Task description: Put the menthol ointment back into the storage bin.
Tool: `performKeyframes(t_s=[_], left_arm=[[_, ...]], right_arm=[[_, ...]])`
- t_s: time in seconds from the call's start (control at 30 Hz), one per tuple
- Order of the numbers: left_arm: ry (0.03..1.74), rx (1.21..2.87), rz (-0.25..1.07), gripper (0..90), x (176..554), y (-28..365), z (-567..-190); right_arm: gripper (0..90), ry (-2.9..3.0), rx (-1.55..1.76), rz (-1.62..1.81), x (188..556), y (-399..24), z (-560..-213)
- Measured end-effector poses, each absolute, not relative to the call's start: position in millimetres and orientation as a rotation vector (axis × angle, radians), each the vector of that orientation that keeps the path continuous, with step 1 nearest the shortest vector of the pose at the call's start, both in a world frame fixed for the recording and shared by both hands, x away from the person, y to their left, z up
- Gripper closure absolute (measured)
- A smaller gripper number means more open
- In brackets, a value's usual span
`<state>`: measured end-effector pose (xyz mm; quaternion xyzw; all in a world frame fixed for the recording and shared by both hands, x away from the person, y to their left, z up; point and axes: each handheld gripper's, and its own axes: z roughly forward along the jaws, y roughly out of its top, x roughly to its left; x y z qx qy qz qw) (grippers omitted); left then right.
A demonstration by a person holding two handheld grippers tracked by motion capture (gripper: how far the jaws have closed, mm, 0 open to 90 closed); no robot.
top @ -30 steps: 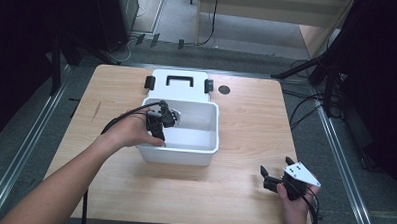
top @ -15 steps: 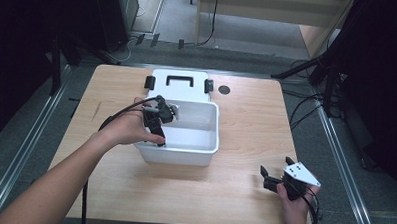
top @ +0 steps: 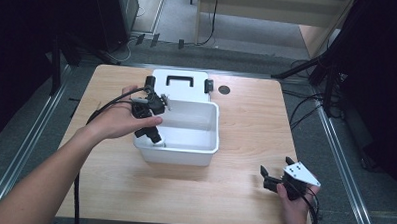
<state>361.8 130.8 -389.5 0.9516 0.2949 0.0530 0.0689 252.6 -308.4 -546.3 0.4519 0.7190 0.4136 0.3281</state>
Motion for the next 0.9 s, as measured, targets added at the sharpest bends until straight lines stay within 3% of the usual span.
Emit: performKeyframes(t_s=[0.07,0.47,0.9], left_arm=[[0.885,2.852,0.156,0.0,359.2,135.3,-383.9],[0.955,2.773,0.241,0.0,342.9,177.1,-366.5],[1.049,2.641,0.275,0.0,315.7,225.7,-379.2]], right_arm=[[6.3,1.881,1.184,1.082,252.7,-308.5,-546.2],[6.3,1.883,1.182,1.076,253.1,-308.1,-546.4],[6.3,1.885,1.179,1.071,253.2,-307.8,-546.4]])
